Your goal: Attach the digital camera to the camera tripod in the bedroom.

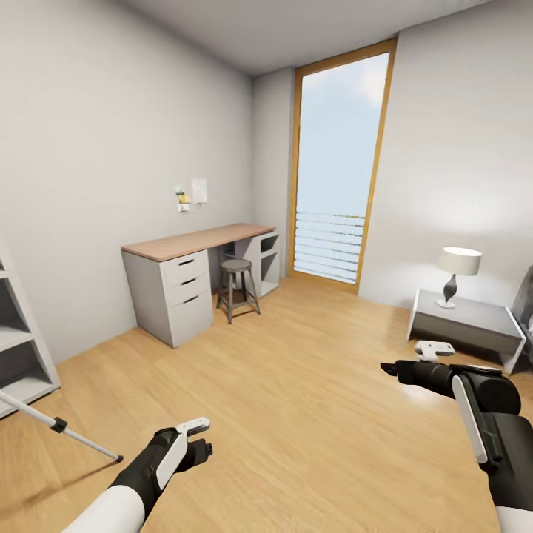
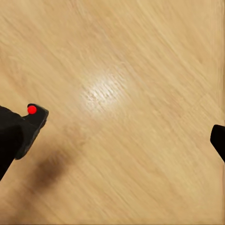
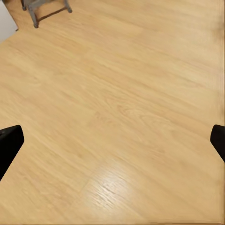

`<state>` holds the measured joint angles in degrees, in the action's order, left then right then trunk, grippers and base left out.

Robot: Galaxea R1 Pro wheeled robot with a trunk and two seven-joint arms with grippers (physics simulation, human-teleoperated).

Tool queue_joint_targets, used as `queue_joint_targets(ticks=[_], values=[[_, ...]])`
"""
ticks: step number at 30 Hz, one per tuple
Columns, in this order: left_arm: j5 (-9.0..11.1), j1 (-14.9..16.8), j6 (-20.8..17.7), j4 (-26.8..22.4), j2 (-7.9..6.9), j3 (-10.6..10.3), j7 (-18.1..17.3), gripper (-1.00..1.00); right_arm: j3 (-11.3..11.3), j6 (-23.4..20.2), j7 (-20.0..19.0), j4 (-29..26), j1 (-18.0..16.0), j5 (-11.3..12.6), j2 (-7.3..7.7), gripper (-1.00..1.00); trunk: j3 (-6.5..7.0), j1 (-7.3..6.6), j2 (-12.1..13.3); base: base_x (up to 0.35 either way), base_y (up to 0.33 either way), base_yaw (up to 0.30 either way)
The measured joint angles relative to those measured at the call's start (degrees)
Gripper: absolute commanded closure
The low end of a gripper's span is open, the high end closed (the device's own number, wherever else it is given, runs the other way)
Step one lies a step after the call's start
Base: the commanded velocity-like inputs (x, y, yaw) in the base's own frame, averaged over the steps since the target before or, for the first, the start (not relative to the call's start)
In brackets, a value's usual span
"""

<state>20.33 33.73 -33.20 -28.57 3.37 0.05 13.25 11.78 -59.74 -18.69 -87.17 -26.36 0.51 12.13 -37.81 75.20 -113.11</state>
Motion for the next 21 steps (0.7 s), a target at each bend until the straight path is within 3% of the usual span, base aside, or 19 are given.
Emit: queue_joint_targets(ticks=[9, 16, 21], values=[[0.0, 0.1, 0.4, -0.3, -0.21, 0.6, 0.5, -1.00, 0.1, 0.0, 0.0, -1.1, 0.0, 0.1, 0.06, -1.00, -1.62, 1.98, -3.6, -0.005, 0.006, -0.193], [-0.2, 0.0, 2.3, -0.4, -1.04, 1.1, 6.2, -1.00, -0.1, 0.0, -0.2, -4.0, 0.2, 0.2, 0.14, -1.00, -2.87, 3.51, -6.4, -0.001, 0.001, -0.035], [0.1, -0.5, 2.6, -0.4, -1.59, 1.2, 7.9, -1.00, -0.1, 0.0, -0.2, -4.6, 0.6, 0.2, 0.16, -1.00, -3.77, 4.61, -8.4, 0.000, 0.000, -0.010]])
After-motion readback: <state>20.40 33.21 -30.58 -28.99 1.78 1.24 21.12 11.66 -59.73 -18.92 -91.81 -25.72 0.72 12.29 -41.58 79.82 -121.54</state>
